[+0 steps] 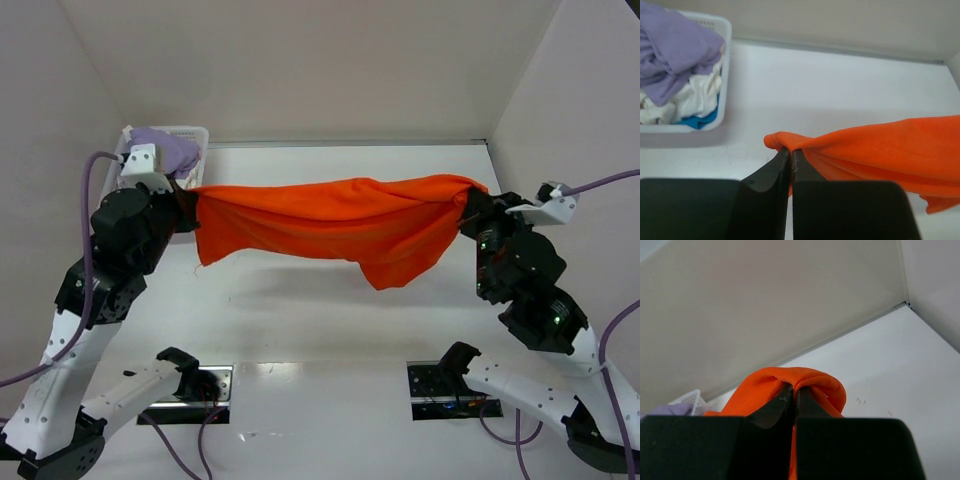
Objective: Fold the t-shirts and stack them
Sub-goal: Move the tshirt to the center of the board
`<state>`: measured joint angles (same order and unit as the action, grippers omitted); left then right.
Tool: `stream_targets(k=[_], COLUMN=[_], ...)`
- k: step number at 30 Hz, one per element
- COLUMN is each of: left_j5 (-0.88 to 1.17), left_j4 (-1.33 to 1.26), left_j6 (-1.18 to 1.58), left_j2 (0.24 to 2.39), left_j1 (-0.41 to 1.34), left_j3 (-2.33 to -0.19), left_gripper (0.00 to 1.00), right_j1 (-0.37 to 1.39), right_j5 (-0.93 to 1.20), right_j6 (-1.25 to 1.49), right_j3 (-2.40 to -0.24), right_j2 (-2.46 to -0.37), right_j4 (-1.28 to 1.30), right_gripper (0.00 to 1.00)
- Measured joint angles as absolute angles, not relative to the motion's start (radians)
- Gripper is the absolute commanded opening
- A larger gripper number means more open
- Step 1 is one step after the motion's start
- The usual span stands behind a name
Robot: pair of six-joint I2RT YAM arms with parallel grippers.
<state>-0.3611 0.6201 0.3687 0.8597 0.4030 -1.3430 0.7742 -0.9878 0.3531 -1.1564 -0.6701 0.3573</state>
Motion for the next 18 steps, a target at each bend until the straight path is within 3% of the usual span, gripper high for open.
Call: stream_targets(k=[18], left_j5=[-0.335], left_j4=[0.542], left_j6=[0.511], left_j2=[1.034], left_j1=[0.331], left_j3=[-1.089], left_gripper=[0.02], right_j1=[0.712], right_j5=[-0.981], right_j6=[0.685], right_j3=[-0.835], right_j2=[-0.818], right_j4=[0.407], right_gripper=[0.01])
